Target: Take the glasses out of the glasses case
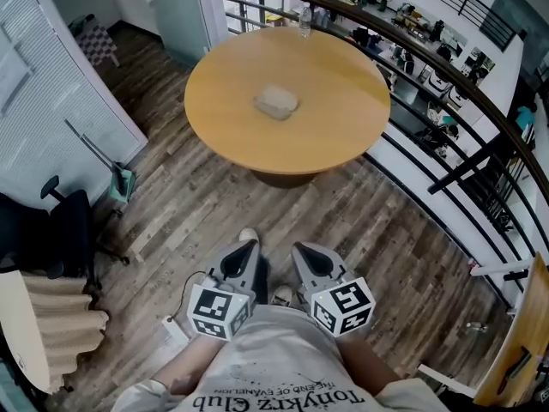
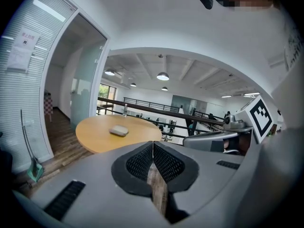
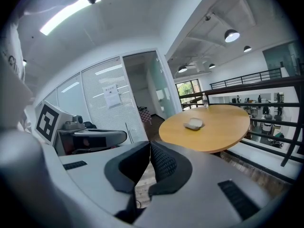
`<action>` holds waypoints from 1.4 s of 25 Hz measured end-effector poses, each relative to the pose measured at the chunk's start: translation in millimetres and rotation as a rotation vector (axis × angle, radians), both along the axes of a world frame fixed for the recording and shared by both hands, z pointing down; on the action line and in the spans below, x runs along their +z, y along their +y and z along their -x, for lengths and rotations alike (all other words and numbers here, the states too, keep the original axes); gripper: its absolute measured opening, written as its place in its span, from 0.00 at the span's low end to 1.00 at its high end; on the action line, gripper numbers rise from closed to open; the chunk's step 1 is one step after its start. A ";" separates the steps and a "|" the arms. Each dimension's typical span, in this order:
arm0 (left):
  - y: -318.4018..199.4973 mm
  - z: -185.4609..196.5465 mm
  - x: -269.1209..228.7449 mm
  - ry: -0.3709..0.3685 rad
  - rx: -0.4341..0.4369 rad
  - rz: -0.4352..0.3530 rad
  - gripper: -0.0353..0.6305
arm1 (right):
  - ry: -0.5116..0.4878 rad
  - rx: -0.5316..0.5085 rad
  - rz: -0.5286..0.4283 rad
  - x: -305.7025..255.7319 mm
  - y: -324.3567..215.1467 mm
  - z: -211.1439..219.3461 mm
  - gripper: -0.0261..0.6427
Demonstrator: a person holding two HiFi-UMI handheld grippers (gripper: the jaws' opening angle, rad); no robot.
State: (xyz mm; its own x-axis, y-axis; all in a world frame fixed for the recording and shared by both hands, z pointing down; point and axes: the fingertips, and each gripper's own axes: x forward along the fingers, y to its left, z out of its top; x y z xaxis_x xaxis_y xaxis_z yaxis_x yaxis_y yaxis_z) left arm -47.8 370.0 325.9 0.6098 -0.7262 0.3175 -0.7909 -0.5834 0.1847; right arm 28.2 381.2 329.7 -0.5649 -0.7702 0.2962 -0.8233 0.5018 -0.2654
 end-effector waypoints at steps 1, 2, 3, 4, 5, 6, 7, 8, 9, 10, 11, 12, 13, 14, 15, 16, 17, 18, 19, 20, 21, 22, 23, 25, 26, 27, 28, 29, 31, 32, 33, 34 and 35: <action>-2.7 -1.7 0.8 0.001 0.004 0.000 0.09 | 0.000 0.002 0.002 0.8 -2.2 -1.1 0.08; -6.0 -3.0 1.5 0.003 0.009 0.000 0.09 | 0.001 0.006 0.003 2.0 -4.9 -2.0 0.08; -9.9 -4.1 2.0 0.006 0.014 -0.001 0.09 | 0.002 0.010 0.005 3.3 -8.2 -2.8 0.08; -14.4 -4.9 2.5 0.009 0.017 -0.002 0.09 | 0.004 0.013 0.005 4.5 -12.1 -3.4 0.08; -19.4 -5.5 3.1 0.011 0.020 -0.002 0.09 | 0.005 0.015 0.006 5.2 -16.8 -3.8 0.08; -25.2 -5.9 3.7 0.013 0.022 -0.002 0.09 | 0.006 0.016 0.006 5.4 -22.3 -4.1 0.08; -31.9 -6.2 4.2 0.014 0.023 -0.002 0.09 | 0.007 0.017 0.007 5.5 -28.5 -4.2 0.08; -39.3 -6.6 4.5 0.015 0.025 -0.002 0.09 | 0.009 0.018 0.008 5.6 -35.3 -4.3 0.08; -47.2 -7.1 4.4 0.017 0.028 -0.002 0.09 | 0.013 0.019 0.008 5.6 -42.6 -4.2 0.08; -55.4 -7.6 4.2 0.018 0.032 -0.005 0.09 | 0.017 0.020 0.007 5.5 -50.5 -4.0 0.08; -63.8 -8.0 4.3 0.017 0.036 -0.007 0.09 | 0.022 0.021 0.004 5.6 -59.1 -3.9 0.08; -72.6 -8.1 5.2 0.015 0.041 -0.009 0.09 | 0.028 0.022 0.001 6.0 -68.2 -3.9 0.08; -82.0 -8.1 6.9 0.014 0.044 -0.008 0.09 | 0.033 0.025 0.000 6.9 -78.0 -4.2 0.08; -92.2 -7.9 8.8 0.014 0.047 -0.005 0.09 | 0.036 0.028 0.001 8.2 -88.6 -4.7 0.08; -103.3 -7.9 10.4 0.014 0.050 -0.002 0.09 | 0.038 0.033 0.004 9.7 -99.9 -5.2 0.08; -115.0 -8.0 11.4 0.015 0.053 0.000 0.09 | 0.038 0.037 0.008 11.1 -111.3 -5.7 0.08; -127.0 -8.4 11.7 0.016 0.055 0.000 0.09 | 0.039 0.040 0.012 12.1 -122.5 -6.1 0.08; -139.1 -9.0 11.8 0.017 0.058 -0.002 0.09 | 0.041 0.042 0.014 12.6 -133.2 -6.4 0.08; -151.3 -9.8 12.1 0.018 0.061 -0.004 0.09 | 0.043 0.044 0.015 12.8 -143.7 -6.7 0.08; -163.5 -10.7 12.7 0.018 0.066 -0.004 0.09 | 0.048 0.047 0.014 13.2 -154.3 -7.2 0.08; -176.1 -11.2 13.8 0.019 0.073 -0.004 0.09 | 0.053 0.053 0.013 14.0 -165.8 -7.5 0.08; -189.4 -10.6 15.1 0.020 0.080 -0.003 0.09 | 0.060 0.058 0.012 15.1 -178.7 -7.2 0.08; -203.3 -8.7 16.2 0.021 0.085 -0.001 0.09 | 0.065 0.063 0.012 16.0 -193.0 -6.0 0.08; -231.0 -2.7 18.1 0.022 0.089 0.007 0.09 | 0.073 0.069 0.016 16.9 -222.2 -1.7 0.08; -244.4 0.2 18.5 0.022 0.091 0.011 0.09 | 0.074 0.074 0.019 16.9 -235.8 0.0 0.08; -257.4 2.3 18.3 0.021 0.095 0.014 0.09 | 0.071 0.082 0.024 16.7 -248.6 1.0 0.08; -270.2 3.7 17.5 0.020 0.101 0.017 0.09 | 0.068 0.091 0.027 16.1 -260.9 1.5 0.08; -282.8 4.8 16.6 0.018 0.107 0.018 0.09 | 0.064 0.100 0.030 15.2 -272.8 1.8 0.08; -306.5 6.8 15.3 0.013 0.117 0.021 0.09 | 0.062 0.113 0.032 13.5 -295.5 2.4 0.08; -317.6 7.6 15.0 0.011 0.121 0.022 0.09 | 0.061 0.120 0.033 12.8 -306.1 2.3 0.08; -328.1 8.0 14.8 0.010 0.125 0.023 0.09 | 0.060 0.127 0.034 12.0 -316.1 1.8 0.08; -338.1 8.1 14.5 0.011 0.129 0.024 0.09 | 0.059 0.134 0.033 11.3 -325.7 1.1 0.08; -347.4 8.4 13.9 0.012 0.133 0.024 0.09 | 0.058 0.141 0.033 10.7 -334.7 0.5 0.08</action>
